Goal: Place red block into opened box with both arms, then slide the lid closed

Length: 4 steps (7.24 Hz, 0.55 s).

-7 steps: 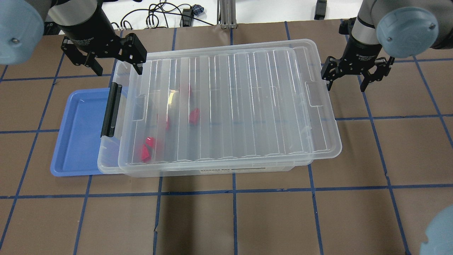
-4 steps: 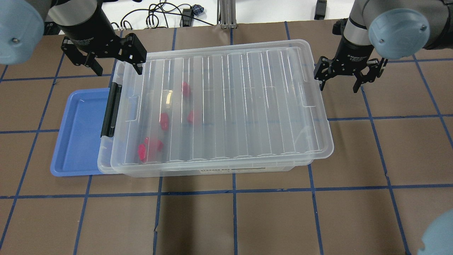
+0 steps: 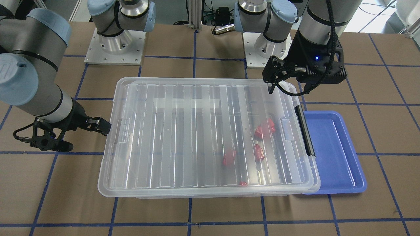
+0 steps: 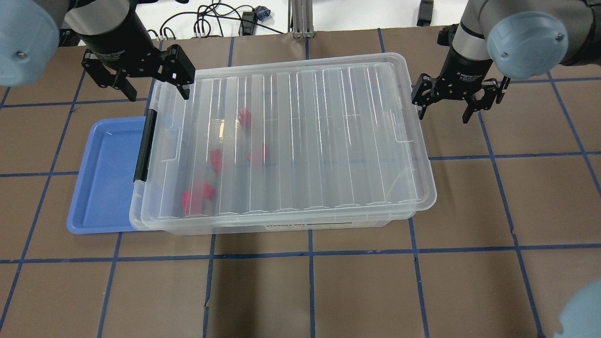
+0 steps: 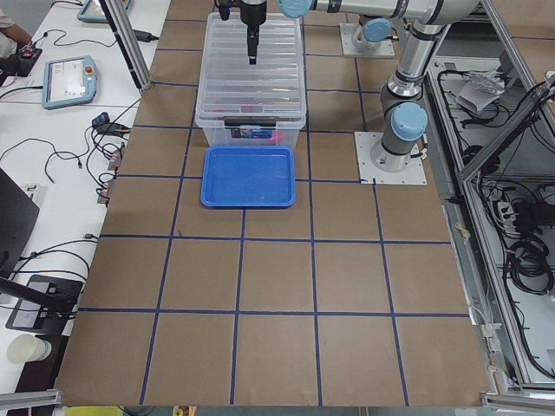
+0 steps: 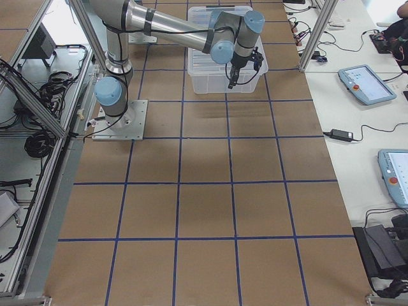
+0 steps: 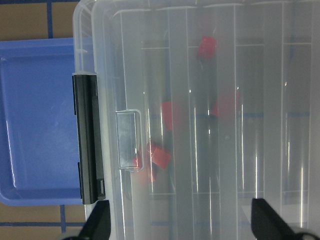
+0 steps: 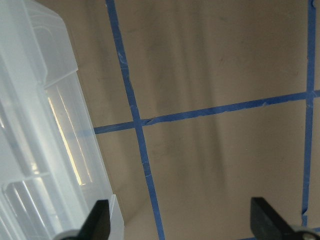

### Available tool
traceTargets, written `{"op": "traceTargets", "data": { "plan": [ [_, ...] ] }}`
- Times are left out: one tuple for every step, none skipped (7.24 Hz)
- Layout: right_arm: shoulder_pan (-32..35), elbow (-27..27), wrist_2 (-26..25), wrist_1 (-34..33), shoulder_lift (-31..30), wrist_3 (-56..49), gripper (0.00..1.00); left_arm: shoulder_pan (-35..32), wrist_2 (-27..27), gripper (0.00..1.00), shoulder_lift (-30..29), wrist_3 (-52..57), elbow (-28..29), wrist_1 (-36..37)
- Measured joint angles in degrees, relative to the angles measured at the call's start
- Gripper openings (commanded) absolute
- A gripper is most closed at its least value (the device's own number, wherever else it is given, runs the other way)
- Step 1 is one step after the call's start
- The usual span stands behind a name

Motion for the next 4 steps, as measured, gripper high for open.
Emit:
{"op": "traceTargets", "data": {
  "plan": [
    [0.0, 0.0, 0.06, 0.06, 0.0, 0.0, 1.0, 0.0, -0.04, 1.0, 0.07, 0.04, 0.05, 0.0],
    [0.0, 0.0, 0.08, 0.12, 0.02, 0.01, 1.0, 0.0, -0.1, 1.0, 0.12, 0.07, 0.07, 0.0],
    [0.0, -0.02, 0.13, 0.17, 0.03, 0.01, 1.0, 0.0, -0.1, 1.0, 0.16, 0.08, -0.24, 0.0],
    [0.0, -0.05, 0.23, 0.21, 0.01, -0.01, 1.0, -0.03, -0.08, 1.0, 0.14, 0.06, -0.66, 0.02]
  ]
}}
